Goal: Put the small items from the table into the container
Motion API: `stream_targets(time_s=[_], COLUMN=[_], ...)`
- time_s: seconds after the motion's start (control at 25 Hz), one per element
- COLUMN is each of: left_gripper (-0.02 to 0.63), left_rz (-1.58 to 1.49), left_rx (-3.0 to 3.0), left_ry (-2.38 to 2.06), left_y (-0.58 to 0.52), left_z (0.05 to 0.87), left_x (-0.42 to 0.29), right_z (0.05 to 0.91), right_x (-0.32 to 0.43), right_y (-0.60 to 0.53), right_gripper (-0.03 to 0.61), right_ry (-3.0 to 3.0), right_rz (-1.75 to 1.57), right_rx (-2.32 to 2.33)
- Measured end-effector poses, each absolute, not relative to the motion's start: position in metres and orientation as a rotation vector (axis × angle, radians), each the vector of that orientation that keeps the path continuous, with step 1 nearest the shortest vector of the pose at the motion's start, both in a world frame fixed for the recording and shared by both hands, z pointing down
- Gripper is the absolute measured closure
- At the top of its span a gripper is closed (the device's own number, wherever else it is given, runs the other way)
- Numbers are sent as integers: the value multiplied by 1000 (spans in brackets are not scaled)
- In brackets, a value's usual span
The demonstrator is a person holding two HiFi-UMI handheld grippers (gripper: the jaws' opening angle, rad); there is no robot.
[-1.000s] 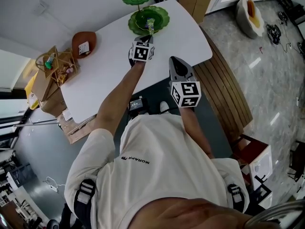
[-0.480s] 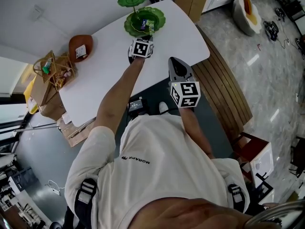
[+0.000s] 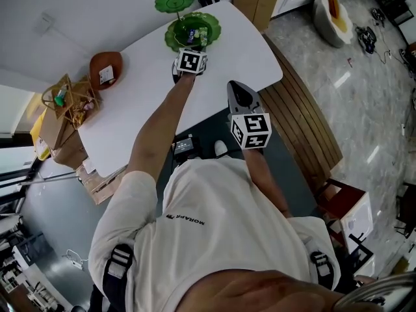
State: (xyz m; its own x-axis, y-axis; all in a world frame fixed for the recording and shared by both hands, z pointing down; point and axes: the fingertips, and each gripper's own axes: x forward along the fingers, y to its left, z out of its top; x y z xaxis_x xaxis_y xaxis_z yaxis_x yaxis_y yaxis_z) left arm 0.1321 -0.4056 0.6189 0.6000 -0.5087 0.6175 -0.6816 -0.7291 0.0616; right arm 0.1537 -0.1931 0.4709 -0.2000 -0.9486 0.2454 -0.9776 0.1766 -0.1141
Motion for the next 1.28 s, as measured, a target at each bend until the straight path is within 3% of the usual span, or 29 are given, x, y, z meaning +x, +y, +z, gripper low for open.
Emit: stream_targets(time_s=[0.24, 0.36, 0.52, 1.0, 1.28], left_gripper=[589, 492, 448, 453, 554], left_rz=[856, 848, 838, 698, 627], left_rx=[2535, 2545, 2567, 2584, 2596], left_ry=[-979, -1028, -1055, -1119, -1167], left_y=[-416, -423, -423, -404, -389], left_z=[621, 615, 607, 579, 558], left_x=[130, 129, 126, 120, 108], right_z=[471, 471, 470, 466, 460], right_x=[155, 157, 157, 145, 137], right_y=[-193, -194, -195, -191, -186], right_gripper=[571, 571, 571, 571, 571], right_ry=[-2303, -2297, -2297, -2325, -2345], right_rz=[365, 368, 368, 352, 335], right_rx=[1912, 1915, 1918, 1902, 1895])
